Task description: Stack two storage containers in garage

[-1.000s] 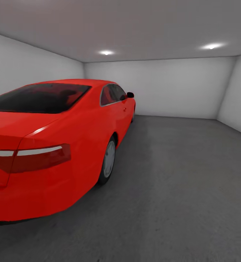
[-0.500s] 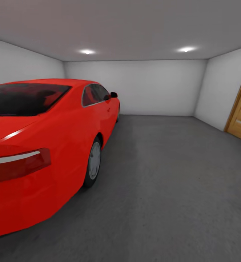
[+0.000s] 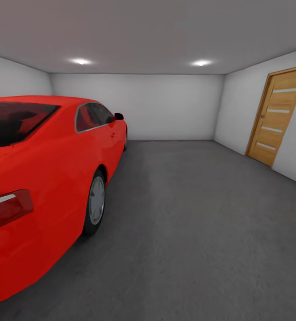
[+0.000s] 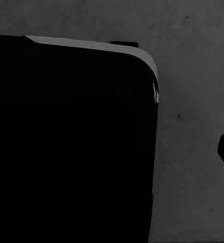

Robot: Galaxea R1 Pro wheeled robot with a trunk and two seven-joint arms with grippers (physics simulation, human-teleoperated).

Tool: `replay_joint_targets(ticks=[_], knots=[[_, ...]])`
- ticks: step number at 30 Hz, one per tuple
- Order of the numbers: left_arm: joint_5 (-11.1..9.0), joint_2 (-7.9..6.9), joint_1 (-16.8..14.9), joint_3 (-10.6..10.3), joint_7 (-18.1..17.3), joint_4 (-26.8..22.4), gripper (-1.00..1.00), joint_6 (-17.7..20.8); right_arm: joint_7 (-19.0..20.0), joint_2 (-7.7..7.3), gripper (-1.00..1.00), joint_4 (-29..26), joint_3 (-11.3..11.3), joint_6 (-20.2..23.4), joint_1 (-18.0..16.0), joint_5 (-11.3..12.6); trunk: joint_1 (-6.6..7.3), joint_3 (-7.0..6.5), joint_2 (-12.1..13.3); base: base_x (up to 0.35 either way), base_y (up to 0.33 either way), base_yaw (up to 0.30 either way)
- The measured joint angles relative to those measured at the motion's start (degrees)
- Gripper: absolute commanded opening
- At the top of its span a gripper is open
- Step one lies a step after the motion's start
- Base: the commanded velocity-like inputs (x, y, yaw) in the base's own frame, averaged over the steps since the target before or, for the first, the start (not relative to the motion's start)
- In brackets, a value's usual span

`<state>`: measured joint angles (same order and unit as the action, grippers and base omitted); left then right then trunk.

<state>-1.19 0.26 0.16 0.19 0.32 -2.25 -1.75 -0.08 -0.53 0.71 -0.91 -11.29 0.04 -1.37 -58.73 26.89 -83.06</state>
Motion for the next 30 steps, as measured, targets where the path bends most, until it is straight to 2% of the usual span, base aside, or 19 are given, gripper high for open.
replay_joint_targets(ticks=[13, 20, 30], knots=[[0.0, 0.0, 0.0, 0.0, 0.0, 0.0, 1.0, 0.0, 0.0, 0.01, 1.0, 0.0, 0.1, -0.3, 0.0, 0.7, 0.0, 0.0, 0.0, 0.0, 0.0, -0.298], [0.0, 0.0, 0.0, 0.0, 0.0, 0.0, 1.0, 0.0, 0.0, -0.06, 1.0, 0.0, 0.1, -0.3, 0.0, 2.7, 0.0, 0.0, 0.0, 0.0, 0.0, -0.298], [0.0, 0.0, 0.0, 0.0, 0.0, 0.0, 1.0, 0.0, 0.0, -0.01, 1.0, 0.1, 0.0, -0.5, 0.0, 2.9, 0.0, 0.0, 0.0, 0.0, 0.0, -0.298]])
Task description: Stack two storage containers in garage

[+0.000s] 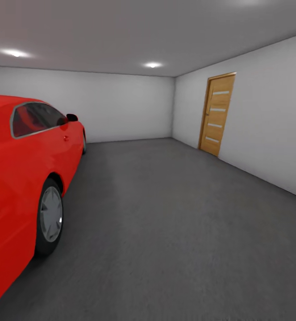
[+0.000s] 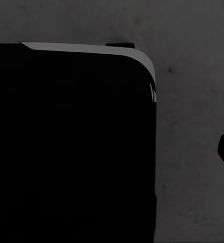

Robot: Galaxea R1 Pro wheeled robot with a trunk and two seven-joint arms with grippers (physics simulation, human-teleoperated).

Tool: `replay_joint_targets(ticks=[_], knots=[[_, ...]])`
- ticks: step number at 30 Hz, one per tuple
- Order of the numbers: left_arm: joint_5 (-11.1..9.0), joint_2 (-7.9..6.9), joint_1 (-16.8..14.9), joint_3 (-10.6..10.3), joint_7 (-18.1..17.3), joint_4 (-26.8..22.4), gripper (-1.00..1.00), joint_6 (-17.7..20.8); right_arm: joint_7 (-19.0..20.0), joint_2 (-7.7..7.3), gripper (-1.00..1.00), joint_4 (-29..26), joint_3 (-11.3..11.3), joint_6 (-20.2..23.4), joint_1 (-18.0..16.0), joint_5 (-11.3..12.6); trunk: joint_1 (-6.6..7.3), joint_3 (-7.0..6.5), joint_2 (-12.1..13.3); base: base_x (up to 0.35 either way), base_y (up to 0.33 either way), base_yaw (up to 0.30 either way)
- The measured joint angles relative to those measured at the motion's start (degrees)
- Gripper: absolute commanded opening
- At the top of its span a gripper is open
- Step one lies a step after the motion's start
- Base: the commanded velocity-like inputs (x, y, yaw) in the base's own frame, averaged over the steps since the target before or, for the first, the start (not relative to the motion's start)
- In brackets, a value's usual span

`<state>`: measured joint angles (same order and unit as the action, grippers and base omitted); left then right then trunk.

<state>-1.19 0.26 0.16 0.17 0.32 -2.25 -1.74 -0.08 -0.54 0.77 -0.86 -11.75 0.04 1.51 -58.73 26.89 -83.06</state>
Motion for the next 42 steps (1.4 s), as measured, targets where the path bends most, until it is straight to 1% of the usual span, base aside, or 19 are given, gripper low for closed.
replay_joint_targets(ticks=[15, 28, 36, 42], knots=[[0.0, 0.0, 0.0, 0.0, 0.0, 0.0, 1.0, 0.0, 0.0, -0.08, 1.0, 0.0, 0.0, 0.1, 0.0, 0.0, 0.0, 0.0, 0.0, 0.0, 0.0, -0.298], [-0.2, 0.39, 0.0, 0.1, 0.0, -0.1, 1.0, -0.1, 0.0, -0.04, 1.0, 0.0, 0.0, 0.1, 0.0, 0.0, 0.0, 0.0, 0.0, 0.0, 0.0, -0.298], [-0.4, 0.22, 0.0, 0.4, -0.3, 0.0, 1.0, 0.0, 0.0, -0.08, 1.0, 0.0, 0.0, 0.2, 0.0, 0.0, 0.0, 0.0, 0.0, 0.0, 0.0, -0.298], [-0.6, 0.22, 0.0, 0.4, -0.1, 0.0, 1.0, 0.0, 0.0, -0.02, 1.0, -0.1, -0.2, 0.2, 0.0, -0.3, 0.02, 0.0, 0.0, 0.102, 0.0, -0.13]])
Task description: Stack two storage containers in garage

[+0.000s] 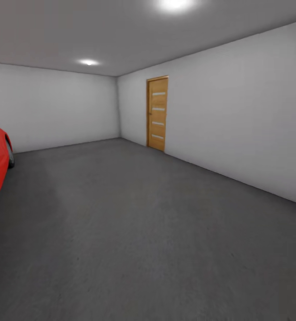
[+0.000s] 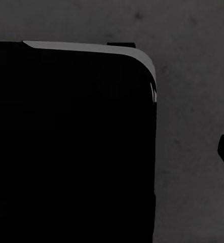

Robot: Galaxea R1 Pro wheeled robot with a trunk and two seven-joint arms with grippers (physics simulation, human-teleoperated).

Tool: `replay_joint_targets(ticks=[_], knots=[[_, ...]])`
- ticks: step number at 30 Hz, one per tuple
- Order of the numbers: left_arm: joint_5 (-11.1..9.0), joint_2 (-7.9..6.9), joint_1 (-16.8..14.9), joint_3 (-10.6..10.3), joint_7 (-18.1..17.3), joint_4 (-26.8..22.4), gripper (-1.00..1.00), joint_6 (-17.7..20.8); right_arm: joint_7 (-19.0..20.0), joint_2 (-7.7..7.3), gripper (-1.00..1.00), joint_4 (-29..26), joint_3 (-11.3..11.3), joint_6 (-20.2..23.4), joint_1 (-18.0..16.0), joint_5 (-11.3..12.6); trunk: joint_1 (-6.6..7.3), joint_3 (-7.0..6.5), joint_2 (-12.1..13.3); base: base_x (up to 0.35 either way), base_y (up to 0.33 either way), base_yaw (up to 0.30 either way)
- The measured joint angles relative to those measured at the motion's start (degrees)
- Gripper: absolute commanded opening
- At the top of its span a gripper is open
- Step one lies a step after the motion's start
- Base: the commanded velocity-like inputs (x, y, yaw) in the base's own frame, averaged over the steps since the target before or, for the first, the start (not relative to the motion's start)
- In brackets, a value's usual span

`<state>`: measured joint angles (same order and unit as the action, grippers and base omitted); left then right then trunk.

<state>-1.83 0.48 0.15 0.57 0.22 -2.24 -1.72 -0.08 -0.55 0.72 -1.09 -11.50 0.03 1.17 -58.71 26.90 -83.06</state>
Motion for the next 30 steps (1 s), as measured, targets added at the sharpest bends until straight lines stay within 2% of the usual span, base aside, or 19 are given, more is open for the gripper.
replay_joint_targets(ticks=[5, 7, 11, 15, 30], knots=[[-0.8, 0.06, 0.0, 0.0, 0.4, -0.1, 1.0, 0.6, 0.0, 0.18, 1.0, 0.0, -0.3, 0.6, 0.0, -0.2, 0.01, 0.0, 0.0, 0.311, 0.0, -0.006], [-2.1, 0.07, 0.0, -0.1, 0.4, -0.1, 1.0, 0.7, 0.0, 0.2, 1.0, 0.0, -0.3, 0.7, 0.0, -0.2, 0.01, 0.0, 0.0, 0.322, 0.0, -0.001], [-6.7, -0.31, 0.0, -0.1, 0.2, -0.3, 1.0, 0.1, 0.0, 0.01, 1.0, 0.0, -0.4, 0.6, 0.0, -0.3, 0.01, 0.0, 0.0, 0.323, 0.0, 0.0], [-8.7, -0.46, 0.0, -0.1, 0.2, -0.3, 1.0, -0.1, 0.1, -0.04, 1.0, 0.0, -0.4, 0.6, 0.0, -0.4, 0.01, 0.0, 0.0, 0.324, 0.0, 0.0], [-11.0, -0.66, 0.0, -0.1, 0.2, -0.3, 1.0, 0.0, 0.0, -0.08, 1.0, 0.0, -0.5, 0.6, 0.0, -0.3, 0.01, 0.0, 0.0, 0.324, 0.0, 0.0]])
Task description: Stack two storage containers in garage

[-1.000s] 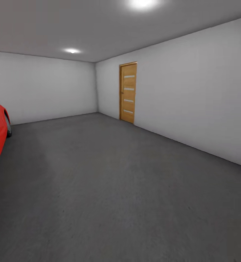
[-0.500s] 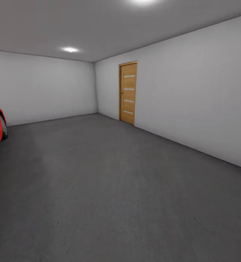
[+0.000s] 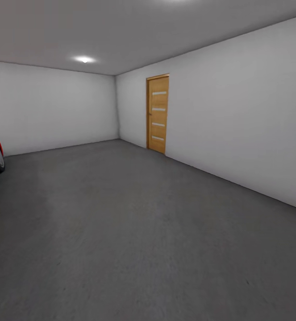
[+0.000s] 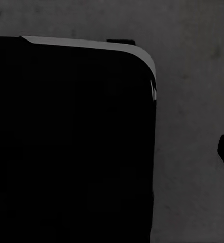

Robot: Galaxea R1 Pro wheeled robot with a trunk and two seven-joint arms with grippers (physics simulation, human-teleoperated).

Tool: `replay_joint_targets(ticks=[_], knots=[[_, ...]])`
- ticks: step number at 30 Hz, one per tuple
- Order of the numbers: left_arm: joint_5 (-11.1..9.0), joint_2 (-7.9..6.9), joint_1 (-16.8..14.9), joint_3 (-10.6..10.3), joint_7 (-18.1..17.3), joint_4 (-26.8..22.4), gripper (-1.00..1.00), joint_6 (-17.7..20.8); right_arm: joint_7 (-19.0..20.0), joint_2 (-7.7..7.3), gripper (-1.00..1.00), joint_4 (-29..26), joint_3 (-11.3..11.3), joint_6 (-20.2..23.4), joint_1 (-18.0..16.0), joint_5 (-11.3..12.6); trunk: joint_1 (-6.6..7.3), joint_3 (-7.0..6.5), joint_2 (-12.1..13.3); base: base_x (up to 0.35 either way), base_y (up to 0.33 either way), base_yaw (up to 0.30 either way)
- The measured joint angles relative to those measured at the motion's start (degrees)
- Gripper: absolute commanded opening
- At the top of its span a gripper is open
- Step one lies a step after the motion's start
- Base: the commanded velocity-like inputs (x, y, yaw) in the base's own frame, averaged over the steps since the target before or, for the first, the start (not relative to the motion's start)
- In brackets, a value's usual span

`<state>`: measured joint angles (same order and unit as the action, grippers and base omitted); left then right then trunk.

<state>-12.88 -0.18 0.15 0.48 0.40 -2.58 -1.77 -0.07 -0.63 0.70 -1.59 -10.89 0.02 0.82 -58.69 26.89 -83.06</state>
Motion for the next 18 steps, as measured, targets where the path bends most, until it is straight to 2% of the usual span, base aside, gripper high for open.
replay_joint_targets(ticks=[18], knots=[[-0.2, 0.26, 0.0, -0.1, 0.1, 0.0, 1.0, -0.1, 0.0, -0.07, 1.0, 0.0, 0.1, 0.2, 0.0, 0.1, 0.0, 0.0, 0.0, 0.324, 0.0, 0.0]])
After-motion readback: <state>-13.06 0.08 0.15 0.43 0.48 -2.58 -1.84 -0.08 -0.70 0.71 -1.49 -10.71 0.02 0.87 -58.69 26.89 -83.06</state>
